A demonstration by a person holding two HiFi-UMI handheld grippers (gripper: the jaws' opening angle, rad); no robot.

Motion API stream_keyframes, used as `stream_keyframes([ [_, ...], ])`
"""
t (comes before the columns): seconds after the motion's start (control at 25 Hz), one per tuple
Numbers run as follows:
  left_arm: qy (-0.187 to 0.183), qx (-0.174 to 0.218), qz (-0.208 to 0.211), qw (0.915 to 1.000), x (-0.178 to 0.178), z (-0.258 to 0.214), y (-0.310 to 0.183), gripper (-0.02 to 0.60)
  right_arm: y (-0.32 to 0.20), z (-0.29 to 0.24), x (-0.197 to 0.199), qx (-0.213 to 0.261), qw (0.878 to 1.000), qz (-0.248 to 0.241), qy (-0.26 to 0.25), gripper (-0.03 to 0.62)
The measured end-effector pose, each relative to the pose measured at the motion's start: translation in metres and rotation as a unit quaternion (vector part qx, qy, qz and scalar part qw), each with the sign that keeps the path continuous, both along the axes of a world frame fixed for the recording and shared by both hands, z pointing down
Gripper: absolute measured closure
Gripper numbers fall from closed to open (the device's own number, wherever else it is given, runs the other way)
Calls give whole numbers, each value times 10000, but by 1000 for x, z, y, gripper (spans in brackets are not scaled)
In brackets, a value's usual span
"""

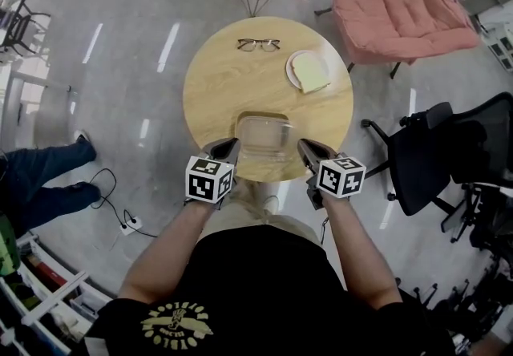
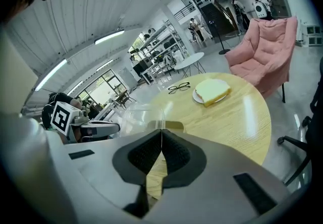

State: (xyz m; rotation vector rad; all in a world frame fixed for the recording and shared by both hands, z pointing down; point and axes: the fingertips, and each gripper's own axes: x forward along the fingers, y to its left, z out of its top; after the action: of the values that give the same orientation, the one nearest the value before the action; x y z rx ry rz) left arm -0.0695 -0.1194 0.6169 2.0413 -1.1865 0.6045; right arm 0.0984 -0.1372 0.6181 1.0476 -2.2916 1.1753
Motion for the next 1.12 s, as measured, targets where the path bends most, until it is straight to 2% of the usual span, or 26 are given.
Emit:
stream_keyframes([
  [0.2, -70, 334, 22, 9994, 5, -25, 9, 565, 5, -32, 3, 552, 9981, -165, 238, 577],
  [0.44, -168, 765, 0, 9969, 5, -63, 14, 565, 10, -72, 3, 1024, 9940, -243, 289, 577],
  [0.64, -113, 1179, -82, 9929, 7, -97, 14, 565, 14, -107, 5, 1444, 9884, -329, 350, 577],
  [0.88, -151, 1470, -54, 9890, 12, -126, 23, 565, 21, -145, 9, 1859, 9811, -412, 354, 577],
  [1.12, -197, 1908, -97, 9814, 13, -162, 27, 565, 27, -180, 10, 2286, 9712, -511, 430, 577],
])
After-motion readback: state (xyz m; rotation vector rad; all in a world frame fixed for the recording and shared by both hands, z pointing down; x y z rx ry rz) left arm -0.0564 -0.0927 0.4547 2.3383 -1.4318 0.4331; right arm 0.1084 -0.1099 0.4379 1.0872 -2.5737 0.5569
